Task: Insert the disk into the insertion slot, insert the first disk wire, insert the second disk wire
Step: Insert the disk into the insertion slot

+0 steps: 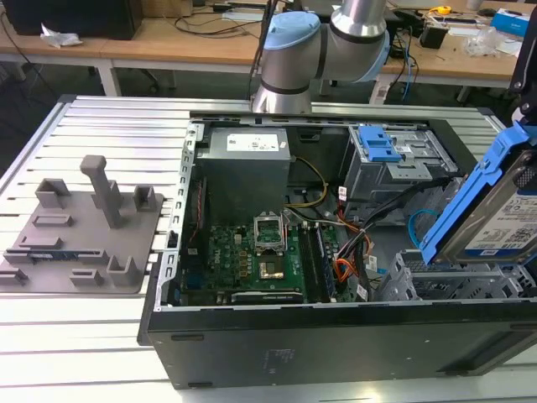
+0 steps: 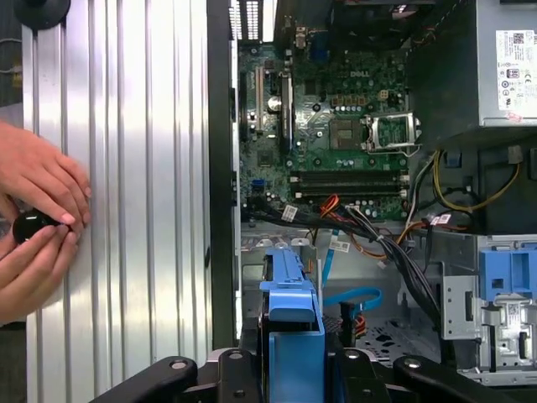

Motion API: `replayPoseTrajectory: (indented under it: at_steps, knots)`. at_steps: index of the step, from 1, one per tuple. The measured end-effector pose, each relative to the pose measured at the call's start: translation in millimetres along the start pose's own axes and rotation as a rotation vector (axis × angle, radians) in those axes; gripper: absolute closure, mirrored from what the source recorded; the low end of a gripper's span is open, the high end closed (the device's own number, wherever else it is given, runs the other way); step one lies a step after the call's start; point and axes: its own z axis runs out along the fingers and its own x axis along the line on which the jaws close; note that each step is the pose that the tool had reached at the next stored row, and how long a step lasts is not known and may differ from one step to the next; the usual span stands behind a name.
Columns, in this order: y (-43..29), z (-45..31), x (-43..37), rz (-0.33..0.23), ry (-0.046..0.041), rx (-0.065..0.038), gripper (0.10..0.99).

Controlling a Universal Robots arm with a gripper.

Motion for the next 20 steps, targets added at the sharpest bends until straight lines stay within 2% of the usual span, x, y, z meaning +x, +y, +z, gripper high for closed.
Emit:
replayPoseTrajectory:
  at_steps: [1,4,5,12,16,20]
  knots:
    - [2.0,0.1,0.0,-0.003,-0.0113,0.004,0.722]
    - [3.4,0.5,0.6,-0.008,-0.0290,0.005,0.722]
    - [3.4,0.6,0.6,-0.008,-0.0317,0.005,0.722]
    - [3.5,1.0,0.6,-0.010,-0.0331,0.005,0.722]
    - [0.1,1.5,0.5,-0.010,-0.0334,0.005,0.722]
    - [-0.1,2.2,0.5,-0.013,-0.0346,0.011,0.722]
